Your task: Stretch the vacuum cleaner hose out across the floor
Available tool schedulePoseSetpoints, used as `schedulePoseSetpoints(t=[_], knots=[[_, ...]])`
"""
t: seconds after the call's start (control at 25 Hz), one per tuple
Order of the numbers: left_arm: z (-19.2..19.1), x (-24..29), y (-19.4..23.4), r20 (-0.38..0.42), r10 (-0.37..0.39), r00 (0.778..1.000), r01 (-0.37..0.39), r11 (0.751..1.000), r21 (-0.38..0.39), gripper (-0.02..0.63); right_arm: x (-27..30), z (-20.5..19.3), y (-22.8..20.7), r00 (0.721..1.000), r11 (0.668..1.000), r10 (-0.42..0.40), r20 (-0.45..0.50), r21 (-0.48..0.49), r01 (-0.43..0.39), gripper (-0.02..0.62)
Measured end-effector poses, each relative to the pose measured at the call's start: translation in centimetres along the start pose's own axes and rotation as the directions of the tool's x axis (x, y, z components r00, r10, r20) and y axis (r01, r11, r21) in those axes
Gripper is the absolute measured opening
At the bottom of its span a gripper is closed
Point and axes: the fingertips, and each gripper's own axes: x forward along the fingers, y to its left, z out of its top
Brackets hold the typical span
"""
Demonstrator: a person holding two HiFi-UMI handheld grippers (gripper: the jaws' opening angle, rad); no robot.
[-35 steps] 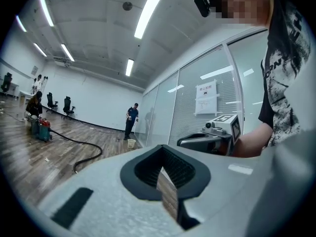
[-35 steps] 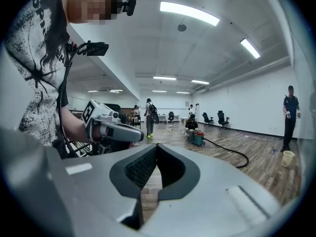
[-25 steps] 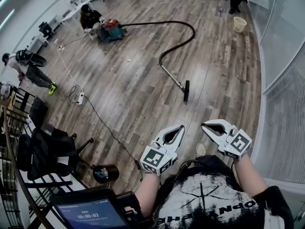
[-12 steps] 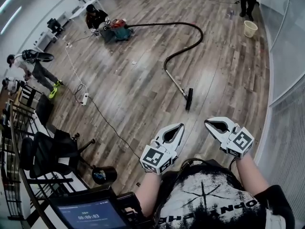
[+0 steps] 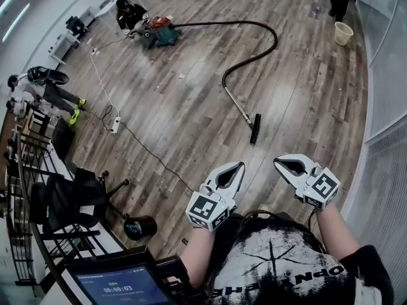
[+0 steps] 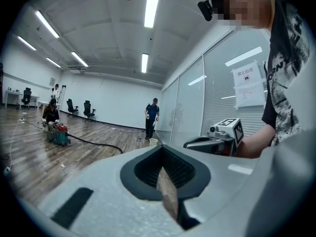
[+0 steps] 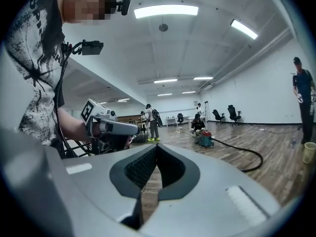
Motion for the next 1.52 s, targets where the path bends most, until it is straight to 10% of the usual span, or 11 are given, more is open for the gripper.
schedulePoseSetpoints(t=[1.52], knots=[[2.5, -4.0, 31.9, 0.028, -0.110, 0.994, 0.111, 0.992, -0.053, 0.000, 31.7, 4.1, -5.3, 0.992, 0.994, -0.098, -0.081, -0.048, 0.094, 0.008]])
